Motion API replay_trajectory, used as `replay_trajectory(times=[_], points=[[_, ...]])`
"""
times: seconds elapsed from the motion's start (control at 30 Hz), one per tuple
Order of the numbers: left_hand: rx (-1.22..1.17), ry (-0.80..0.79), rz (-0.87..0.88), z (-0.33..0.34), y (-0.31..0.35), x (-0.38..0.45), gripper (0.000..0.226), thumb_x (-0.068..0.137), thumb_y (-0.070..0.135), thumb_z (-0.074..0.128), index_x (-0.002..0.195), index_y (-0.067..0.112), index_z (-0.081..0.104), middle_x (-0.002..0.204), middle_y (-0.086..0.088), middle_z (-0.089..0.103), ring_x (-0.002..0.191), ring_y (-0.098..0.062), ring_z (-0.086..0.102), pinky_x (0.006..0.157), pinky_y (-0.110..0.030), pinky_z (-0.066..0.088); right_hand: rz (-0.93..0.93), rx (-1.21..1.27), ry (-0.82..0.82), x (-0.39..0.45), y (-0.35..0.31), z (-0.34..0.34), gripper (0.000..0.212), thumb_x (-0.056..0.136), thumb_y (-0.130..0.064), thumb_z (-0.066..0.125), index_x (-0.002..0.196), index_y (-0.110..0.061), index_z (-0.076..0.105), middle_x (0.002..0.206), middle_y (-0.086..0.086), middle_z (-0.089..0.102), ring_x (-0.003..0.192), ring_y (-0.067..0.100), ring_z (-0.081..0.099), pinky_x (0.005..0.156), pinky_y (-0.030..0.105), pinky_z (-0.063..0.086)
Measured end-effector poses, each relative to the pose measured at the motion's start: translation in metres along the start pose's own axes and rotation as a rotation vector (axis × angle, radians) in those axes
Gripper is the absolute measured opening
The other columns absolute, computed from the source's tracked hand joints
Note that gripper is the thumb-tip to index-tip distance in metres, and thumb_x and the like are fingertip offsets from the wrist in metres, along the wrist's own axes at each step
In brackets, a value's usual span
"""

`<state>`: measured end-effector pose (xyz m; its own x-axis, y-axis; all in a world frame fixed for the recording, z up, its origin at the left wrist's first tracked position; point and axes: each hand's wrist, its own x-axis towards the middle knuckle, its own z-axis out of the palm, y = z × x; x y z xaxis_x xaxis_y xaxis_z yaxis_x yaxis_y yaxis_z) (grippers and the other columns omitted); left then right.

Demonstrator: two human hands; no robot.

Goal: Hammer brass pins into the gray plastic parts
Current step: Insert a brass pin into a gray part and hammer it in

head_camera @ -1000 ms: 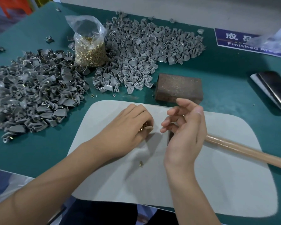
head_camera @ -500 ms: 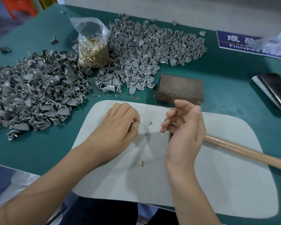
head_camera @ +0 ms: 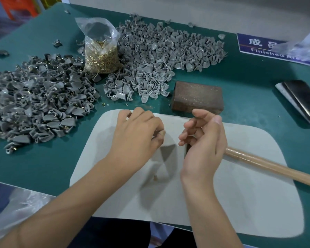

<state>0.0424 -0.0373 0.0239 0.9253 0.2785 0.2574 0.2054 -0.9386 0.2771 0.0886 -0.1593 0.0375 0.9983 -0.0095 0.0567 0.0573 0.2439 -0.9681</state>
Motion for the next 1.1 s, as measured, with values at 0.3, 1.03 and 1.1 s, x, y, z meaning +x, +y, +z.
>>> replay_trajectory(times=[0.3,1.03,1.1], points=[[-0.269,-0.146,0.179,-0.037,-0.016,-0.046,0.019,0.090,0.046,0.065,0.103,0.033,0.069,0.097,0.019,0.059,0.096,-0.010,0.055,0.085,-0.037,0.049,0.008,0.001,-0.028,-0.002,0.001,-0.001,0.042,0.104,-0.037,0.031,0.095,-0.018,0.067,0.075,0.002,0.062,0.059,0.018,0.053,0.051,0.026,0.042],[-0.392,0.047,0.021,-0.031,-0.011,-0.067,0.015,0.096,0.038,0.053,0.101,0.028,0.063,0.099,0.017,0.062,0.092,-0.009,0.057,0.073,-0.036,0.048,-0.452,-0.950,-0.396,-0.005,0.021,-0.003,0.017,0.100,-0.025,0.055,0.099,-0.028,0.072,0.086,-0.012,0.067,0.077,0.001,0.051,0.066,0.031,0.038],[-0.308,0.083,0.000,-0.028,-0.020,-0.067,0.016,0.096,0.033,0.056,0.100,0.022,0.067,0.098,0.014,0.064,0.093,-0.013,0.056,0.076,-0.033,0.044,-0.530,-1.121,-0.428,-0.007,0.023,-0.003,0.025,0.094,-0.020,0.054,0.109,-0.026,0.074,0.099,-0.007,0.067,0.093,0.015,0.058,0.069,0.033,0.042]])
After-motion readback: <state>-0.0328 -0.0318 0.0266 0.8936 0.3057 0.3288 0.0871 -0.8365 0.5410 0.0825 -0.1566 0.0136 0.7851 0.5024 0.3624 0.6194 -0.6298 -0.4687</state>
